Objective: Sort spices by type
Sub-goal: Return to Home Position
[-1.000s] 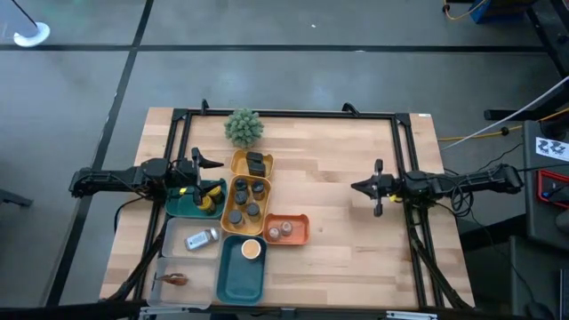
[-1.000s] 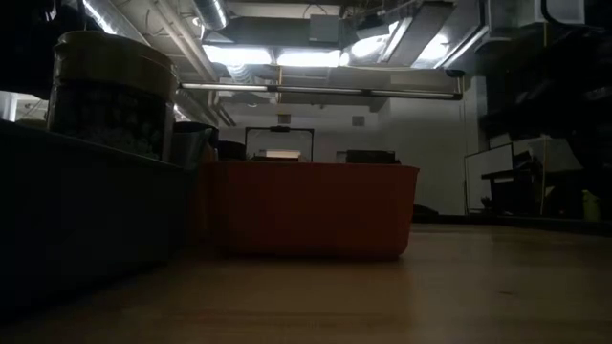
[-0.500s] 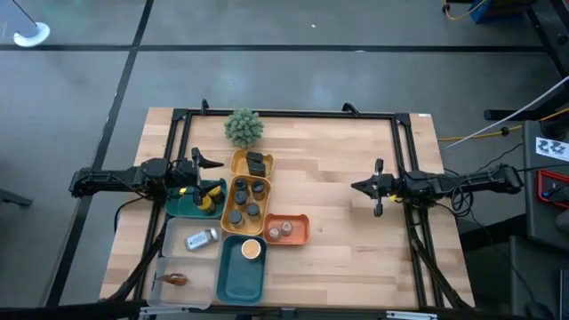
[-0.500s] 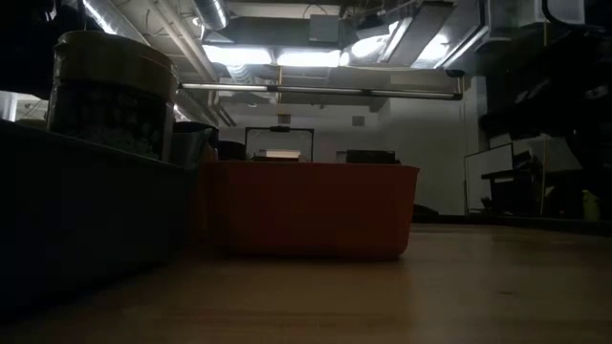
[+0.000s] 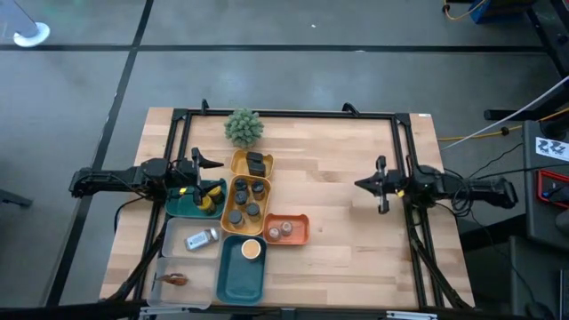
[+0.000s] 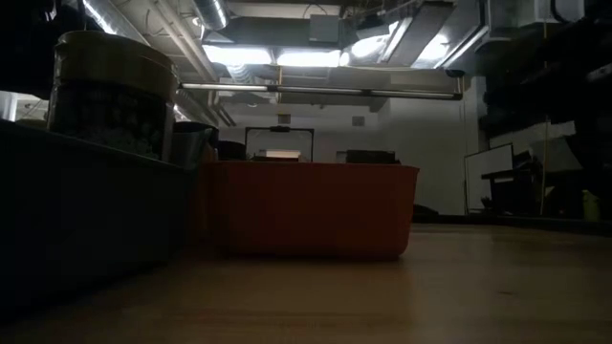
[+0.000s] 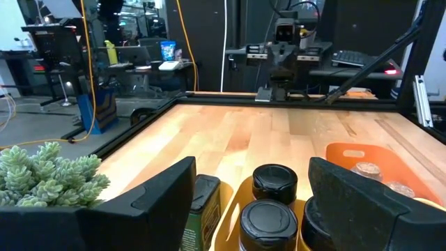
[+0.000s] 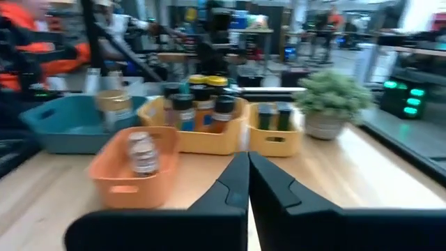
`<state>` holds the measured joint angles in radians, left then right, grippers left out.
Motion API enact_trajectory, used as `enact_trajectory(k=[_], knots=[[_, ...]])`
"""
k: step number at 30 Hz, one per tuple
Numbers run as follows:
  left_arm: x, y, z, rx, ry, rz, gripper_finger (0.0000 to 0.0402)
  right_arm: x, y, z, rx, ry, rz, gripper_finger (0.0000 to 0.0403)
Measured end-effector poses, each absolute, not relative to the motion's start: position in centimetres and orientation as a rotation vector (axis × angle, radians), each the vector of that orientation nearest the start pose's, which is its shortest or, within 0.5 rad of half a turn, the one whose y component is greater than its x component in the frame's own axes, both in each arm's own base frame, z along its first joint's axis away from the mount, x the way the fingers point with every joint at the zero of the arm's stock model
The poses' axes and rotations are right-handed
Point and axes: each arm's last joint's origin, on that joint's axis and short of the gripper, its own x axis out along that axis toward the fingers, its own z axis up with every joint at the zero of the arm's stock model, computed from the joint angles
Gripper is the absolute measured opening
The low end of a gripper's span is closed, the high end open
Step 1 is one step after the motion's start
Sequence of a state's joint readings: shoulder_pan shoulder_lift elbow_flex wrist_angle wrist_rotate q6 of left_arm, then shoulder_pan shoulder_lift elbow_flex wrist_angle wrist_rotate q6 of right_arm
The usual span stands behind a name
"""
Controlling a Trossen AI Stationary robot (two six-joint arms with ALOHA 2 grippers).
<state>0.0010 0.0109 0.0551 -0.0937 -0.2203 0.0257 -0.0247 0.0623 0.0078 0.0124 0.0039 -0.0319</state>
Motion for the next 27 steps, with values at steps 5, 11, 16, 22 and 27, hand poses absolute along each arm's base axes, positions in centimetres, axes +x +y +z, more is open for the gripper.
enact_trajectory(k=[5, 11, 16, 22, 27], knots=[[9.4, 0.6, 17.2, 0.031, 0.052, 0.221, 0.0269, 9.9, -1.4, 16.3, -0.028, 0.033, -0.14, 0.0007], [9.4, 0.6, 17.2, 0.031, 0.052, 0.22, 0.0269, 9.6, -1.9, 16.7, -0.029, -0.01, -0.186, 0.0005], [9.4, 0.6, 17.2, 0.031, 0.052, 0.221, 0.0269, 9.6, -1.9, 16.7, -0.029, -0.015, -0.183, 0.0005], [9.4, 0.6, 17.2, 0.031, 0.052, 0.22, 0.0269, 9.6, -1.9, 16.7, -0.03, -0.014, -0.185, 0.0008], [9.4, 0.6, 17.2, 0.031, 0.052, 0.221, 0.0269, 9.6, -1.9, 16.7, -0.03, -0.016, -0.184, 0.0009]])
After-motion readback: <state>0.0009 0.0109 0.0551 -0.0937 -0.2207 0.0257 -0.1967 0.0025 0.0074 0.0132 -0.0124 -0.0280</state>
